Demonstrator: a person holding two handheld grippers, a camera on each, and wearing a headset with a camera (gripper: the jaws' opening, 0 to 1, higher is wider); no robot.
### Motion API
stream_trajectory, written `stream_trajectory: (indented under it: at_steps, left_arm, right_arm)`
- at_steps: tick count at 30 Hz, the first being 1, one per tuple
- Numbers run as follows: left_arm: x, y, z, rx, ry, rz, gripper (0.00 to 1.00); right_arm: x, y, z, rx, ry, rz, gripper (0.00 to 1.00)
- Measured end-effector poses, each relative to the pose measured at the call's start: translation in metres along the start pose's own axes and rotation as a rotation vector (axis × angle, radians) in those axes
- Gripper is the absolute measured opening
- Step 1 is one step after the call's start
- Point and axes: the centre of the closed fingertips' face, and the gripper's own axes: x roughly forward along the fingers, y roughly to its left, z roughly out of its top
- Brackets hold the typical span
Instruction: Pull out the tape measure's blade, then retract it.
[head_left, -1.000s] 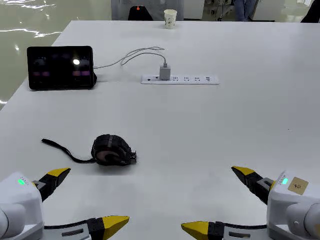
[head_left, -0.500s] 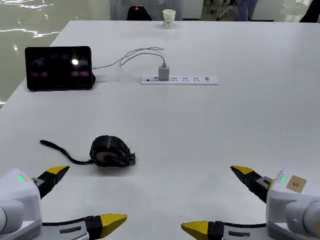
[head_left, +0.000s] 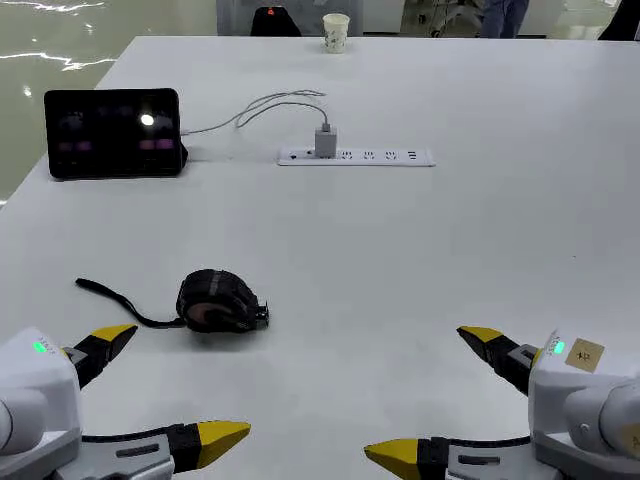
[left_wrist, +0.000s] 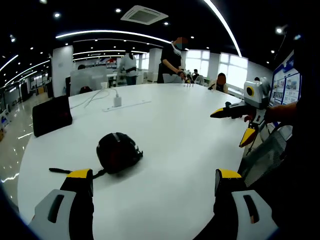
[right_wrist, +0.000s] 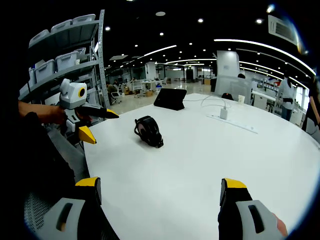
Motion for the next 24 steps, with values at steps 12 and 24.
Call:
stream_trajectory:
  at_steps: [12, 24]
  left_arm:
    - [0.004, 0.010, 0.002, 0.014, 0.015, -0.013, 0.99]
    - [0.012, 0.021, 0.004, 0.038, 0.042, -0.036, 0.99]
  right_arm:
    - [0.006, -0.006, -0.001, -0.030, 0.028, 0.036, 0.99]
    - [0.018, -0.012, -0.002, -0.077, 0.070, 0.092, 0.97]
